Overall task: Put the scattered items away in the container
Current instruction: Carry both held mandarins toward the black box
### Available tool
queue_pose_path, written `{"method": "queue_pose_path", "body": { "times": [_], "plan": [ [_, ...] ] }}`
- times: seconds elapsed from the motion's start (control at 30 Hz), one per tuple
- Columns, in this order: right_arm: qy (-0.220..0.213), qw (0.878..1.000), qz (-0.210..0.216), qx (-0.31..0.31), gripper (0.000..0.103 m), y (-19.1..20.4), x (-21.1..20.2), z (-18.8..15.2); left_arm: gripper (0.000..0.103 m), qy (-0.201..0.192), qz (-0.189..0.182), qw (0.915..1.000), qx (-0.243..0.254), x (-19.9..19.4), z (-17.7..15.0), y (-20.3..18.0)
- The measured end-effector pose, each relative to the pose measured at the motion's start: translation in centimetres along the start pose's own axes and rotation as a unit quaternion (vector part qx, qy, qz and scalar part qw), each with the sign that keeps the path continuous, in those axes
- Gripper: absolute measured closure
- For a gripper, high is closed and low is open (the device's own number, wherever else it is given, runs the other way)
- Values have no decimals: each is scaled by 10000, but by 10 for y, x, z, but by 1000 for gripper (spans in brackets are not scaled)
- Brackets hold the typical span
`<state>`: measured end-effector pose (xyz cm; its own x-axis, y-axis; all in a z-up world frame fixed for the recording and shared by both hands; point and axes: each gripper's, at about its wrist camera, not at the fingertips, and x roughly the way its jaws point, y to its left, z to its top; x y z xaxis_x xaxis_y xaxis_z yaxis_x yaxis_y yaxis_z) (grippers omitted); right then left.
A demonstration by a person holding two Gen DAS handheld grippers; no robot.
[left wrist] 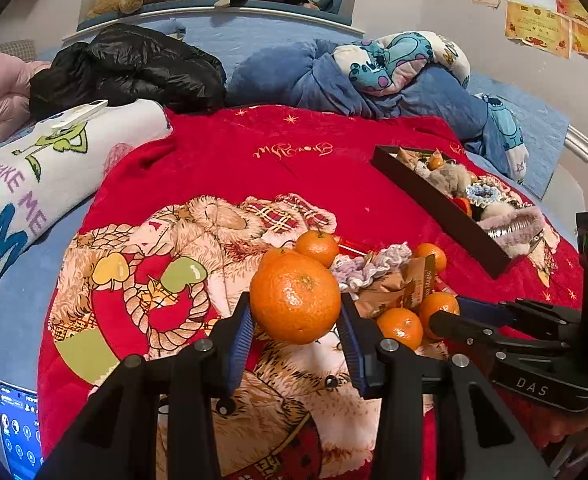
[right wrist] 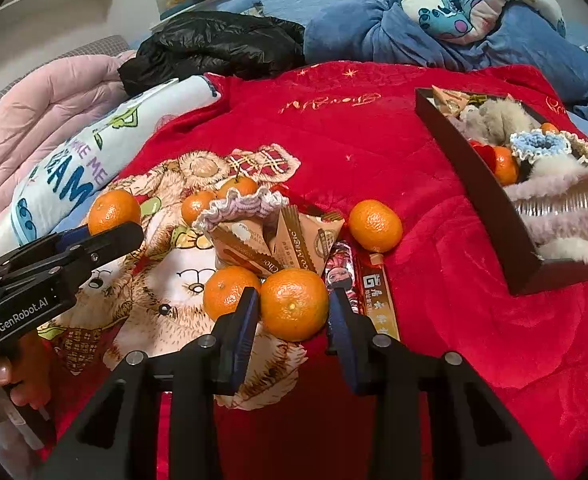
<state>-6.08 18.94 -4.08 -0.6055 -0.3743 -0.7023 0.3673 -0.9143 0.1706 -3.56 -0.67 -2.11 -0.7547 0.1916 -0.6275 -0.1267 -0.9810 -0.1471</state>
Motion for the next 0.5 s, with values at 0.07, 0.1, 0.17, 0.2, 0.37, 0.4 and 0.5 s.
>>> {"method": "queue_pose_path", "body": {
  "times": [0.07,0.1,0.17,0.2,0.37,0.4,0.5],
  "plan": [
    [-47,10000,4,19,68,-2,-4,0,61,-19,-26,10000,-15,-2,1,-2],
    [-66,10000,15,44,68,-4,-6,1,61,-24,-52,10000,-16,-2,2,-3],
    [-97,9999,17,74,68,-7,-9,1,61,-42,-69,10000,-7,-3,3,-7],
    [-129,9999,4,83,68,-10,-12,2,61,-45,-86,10000,-1,-4,3,-10],
    [-250,9995,-12,172,68,-21,-25,4,61,-82,-176,9998,35,-6,6,-25],
    [-278,9994,-22,189,68,-23,-27,4,61,-85,-202,9998,40,-6,7,-28],
    [-372,9989,-17,276,68,-32,-37,5,61,-94,-300,9995,52,-6,9,-41]
  ]
}}
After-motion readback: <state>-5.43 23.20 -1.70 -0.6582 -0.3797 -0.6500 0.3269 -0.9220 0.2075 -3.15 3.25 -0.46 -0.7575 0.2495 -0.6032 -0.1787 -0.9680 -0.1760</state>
